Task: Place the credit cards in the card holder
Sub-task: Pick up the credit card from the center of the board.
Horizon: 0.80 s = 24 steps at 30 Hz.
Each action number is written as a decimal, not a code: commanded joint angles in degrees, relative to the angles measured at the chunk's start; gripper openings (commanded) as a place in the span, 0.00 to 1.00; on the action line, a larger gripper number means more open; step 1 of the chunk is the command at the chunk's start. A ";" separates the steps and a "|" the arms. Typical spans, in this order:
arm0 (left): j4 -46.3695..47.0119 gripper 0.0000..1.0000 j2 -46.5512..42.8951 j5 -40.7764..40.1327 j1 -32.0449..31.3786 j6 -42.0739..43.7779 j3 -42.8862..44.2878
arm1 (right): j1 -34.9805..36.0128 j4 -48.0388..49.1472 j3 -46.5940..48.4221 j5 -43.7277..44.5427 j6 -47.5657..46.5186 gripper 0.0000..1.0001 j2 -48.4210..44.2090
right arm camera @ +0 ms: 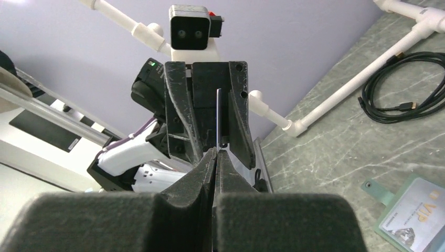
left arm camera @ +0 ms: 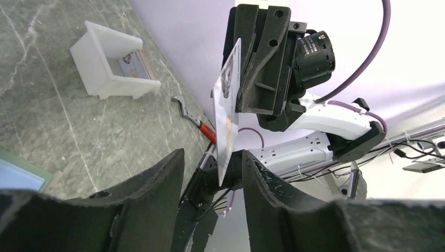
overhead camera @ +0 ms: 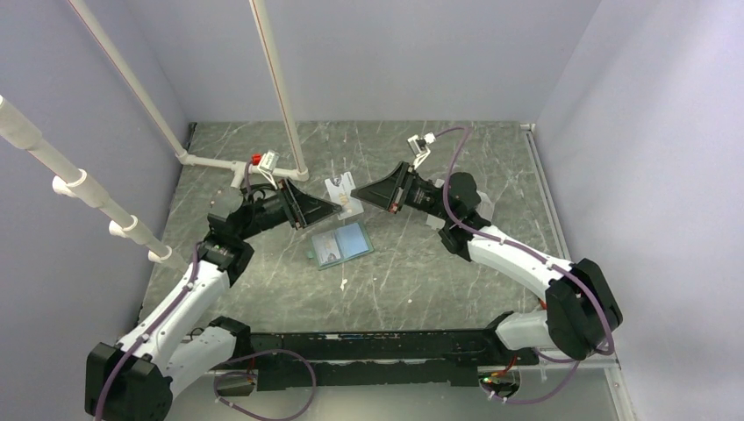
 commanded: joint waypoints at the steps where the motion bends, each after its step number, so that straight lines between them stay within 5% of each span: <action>1: 2.94 0.42 -1.06 -0.75 0.13 -0.63 0.59 | 0.63 5.98 -0.14 -0.91 0.67 0.00 -0.50; 3: 0.57 0.30 -1.28 -1.05 0.13 0.65 0.96 | 0.63 2.17 0.12 0.04 -2.45 0.00 -1.08; 8: -23.12 0.00 -1.50 -4.88 0.60 11.81 6.22 | 0.68 -26.41 4.70 7.42 -20.12 0.40 -2.44; 10: -33.56 0.00 0.48 -4.61 2.35 17.76 8.82 | 0.56 -36.36 7.39 10.80 -26.96 0.59 -0.59; 12: -45.10 0.00 3.35 -5.81 4.75 22.89 11.65 | 0.60 -43.97 10.67 13.44 -31.94 0.67 3.47; 14: -52.21 0.00 6.67 -3.06 7.70 26.31 12.74 | 0.68 -49.03 14.63 11.94 -34.70 0.66 10.10; 17: -55.46 0.00 11.68 0.57 10.71 29.92 12.67 | 0.81 -48.10 17.74 3.14 -34.16 0.46 19.66; 24: -48.09 0.00 21.52 7.27 11.11 30.14 9.27 | 0.85 -44.79 21.41 0.72 -33.74 0.21 31.14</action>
